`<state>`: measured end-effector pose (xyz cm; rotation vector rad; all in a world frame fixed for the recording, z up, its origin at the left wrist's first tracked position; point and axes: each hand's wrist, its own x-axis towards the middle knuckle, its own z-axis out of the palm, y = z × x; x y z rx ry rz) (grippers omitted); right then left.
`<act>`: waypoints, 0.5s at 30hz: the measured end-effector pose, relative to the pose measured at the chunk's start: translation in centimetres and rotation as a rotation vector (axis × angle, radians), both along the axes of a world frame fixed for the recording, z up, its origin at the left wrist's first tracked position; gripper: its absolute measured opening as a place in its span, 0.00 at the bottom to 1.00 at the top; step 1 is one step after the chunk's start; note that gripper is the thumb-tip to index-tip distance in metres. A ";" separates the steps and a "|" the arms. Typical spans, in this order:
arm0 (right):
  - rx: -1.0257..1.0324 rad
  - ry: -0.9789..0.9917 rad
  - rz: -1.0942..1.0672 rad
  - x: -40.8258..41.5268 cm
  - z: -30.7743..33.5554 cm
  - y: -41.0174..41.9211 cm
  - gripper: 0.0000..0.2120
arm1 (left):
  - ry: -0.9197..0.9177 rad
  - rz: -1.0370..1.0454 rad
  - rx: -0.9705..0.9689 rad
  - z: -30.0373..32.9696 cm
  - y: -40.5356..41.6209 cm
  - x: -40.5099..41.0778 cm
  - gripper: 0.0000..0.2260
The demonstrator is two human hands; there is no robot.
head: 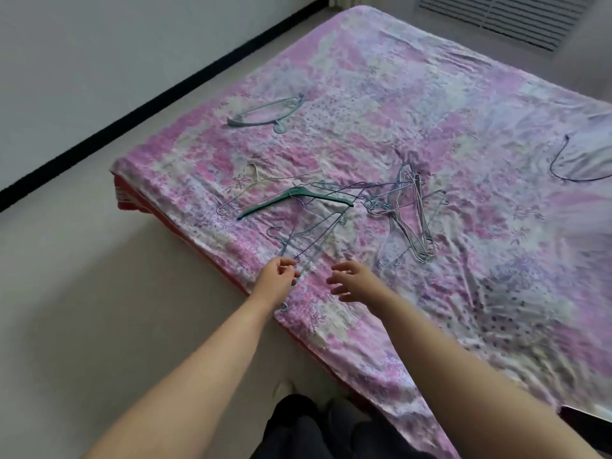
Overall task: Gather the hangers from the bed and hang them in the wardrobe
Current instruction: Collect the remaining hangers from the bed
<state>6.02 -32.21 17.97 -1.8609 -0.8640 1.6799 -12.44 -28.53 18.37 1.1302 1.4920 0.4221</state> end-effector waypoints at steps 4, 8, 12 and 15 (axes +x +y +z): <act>-0.072 -0.044 -0.129 5.5 -4.4 2.2 0.21 | 0.006 -0.097 -0.074 -2.1 3.9 5.0 0.06; -0.134 -0.156 -0.163 11.6 -9.7 5.9 0.31 | 0.032 -0.107 -0.130 -5.8 7.7 10.2 0.06; -0.187 -0.368 -0.145 17.3 -15.0 10.5 0.42 | 0.065 -0.110 -0.161 -9.4 11.3 14.8 0.06; -0.252 -0.544 -0.077 21.2 -19.0 13.8 0.49 | 0.092 -0.095 -0.203 -12.3 13.6 17.3 0.06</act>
